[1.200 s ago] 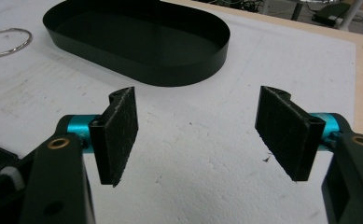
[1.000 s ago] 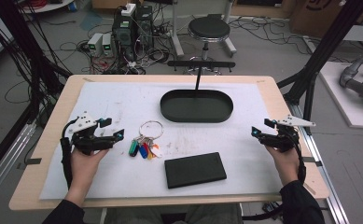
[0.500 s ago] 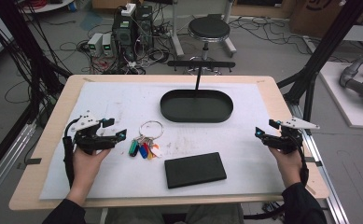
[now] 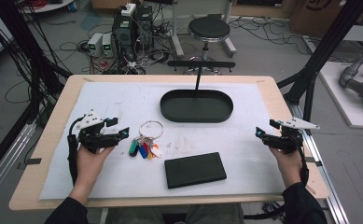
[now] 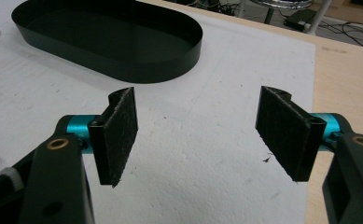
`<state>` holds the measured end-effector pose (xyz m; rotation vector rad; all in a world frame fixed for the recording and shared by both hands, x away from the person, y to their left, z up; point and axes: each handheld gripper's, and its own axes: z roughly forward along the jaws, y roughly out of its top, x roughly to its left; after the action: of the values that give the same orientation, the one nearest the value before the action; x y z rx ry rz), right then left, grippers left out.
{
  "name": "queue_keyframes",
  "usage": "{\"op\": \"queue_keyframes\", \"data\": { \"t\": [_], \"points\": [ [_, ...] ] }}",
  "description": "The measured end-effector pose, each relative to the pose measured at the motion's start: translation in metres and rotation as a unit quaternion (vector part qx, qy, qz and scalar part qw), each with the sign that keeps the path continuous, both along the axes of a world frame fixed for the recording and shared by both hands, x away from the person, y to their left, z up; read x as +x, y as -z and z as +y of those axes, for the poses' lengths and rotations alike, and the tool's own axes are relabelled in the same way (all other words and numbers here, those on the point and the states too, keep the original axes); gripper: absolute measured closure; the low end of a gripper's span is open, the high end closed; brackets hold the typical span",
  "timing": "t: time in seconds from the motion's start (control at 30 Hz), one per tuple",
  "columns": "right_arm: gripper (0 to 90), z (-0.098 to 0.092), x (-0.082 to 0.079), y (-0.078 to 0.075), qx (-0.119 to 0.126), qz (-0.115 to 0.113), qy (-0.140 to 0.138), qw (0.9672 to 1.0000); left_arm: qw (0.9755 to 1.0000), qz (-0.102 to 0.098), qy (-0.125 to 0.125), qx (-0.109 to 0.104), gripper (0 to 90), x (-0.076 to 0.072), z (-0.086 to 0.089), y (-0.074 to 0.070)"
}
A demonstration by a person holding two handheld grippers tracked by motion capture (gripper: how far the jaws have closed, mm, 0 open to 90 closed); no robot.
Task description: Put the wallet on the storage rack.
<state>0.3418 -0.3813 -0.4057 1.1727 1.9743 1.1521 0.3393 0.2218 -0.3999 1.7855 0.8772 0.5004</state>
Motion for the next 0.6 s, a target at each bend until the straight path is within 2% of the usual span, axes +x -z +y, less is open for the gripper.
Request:
{"op": "queue_keyframes", "data": {
  "t": [0.17, 0.27, 0.33, 0.43, 0.6],
  "points": [
    [30.1, -0.002, -0.002, 0.0, 0.0, -0.004, 0.004, 1.0, 0.9997, 0.024, -0.005, -0.001, 38.8, 0.011, -0.007, 0.006],
    [30.1, -0.002, -0.002, 0.0, 0.002, 0.0, 0.005, 1.0, 0.9993, 0.036, 0.006, -0.003, 41.9, 0.014, -0.01, 0.008],
    [30.1, -0.003, -0.003, 0.001, 0.002, -0.001, 0.002, 1.0, 0.9992, 0.038, 0.012, 0.002, 42.5, 0.013, -0.014, 0.007],
    [30.1, -0.003, -0.003, 0.002, 0.007, 0.001, -0.01, 0.9999, 0.9985, 0.04, 0.037, -0.003, 42.5, 0.007, -0.022, 0.006],
    [32.0, 0.004, -0.004, 0.002, 0.004, 0.001, -0.03, 0.9995, 0.997, 0.045, 0.061, -0.01, 42.5, -0.002, -0.032, 0.006]
  ]
}}
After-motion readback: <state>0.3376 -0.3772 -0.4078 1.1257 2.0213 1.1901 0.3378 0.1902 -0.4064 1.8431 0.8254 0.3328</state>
